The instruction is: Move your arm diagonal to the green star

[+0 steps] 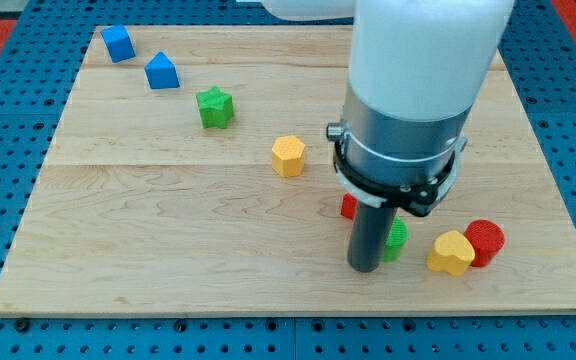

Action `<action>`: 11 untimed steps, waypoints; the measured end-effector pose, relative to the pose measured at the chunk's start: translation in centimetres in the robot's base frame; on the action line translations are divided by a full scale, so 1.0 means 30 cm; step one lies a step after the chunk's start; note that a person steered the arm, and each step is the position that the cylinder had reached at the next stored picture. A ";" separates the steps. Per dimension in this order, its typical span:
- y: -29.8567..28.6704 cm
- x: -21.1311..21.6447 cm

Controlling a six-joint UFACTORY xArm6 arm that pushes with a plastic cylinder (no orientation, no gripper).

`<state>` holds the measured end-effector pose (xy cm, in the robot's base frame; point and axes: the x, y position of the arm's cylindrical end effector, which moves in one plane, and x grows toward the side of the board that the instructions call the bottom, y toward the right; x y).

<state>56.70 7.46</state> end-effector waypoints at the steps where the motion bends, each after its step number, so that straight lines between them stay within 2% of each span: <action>1: 0.086 -0.069; 2: 0.123 -0.026; 3: 0.100 0.162; 4: 0.159 0.127; 5: 0.011 0.094; 7: -0.122 -0.090; 11: -0.268 -0.072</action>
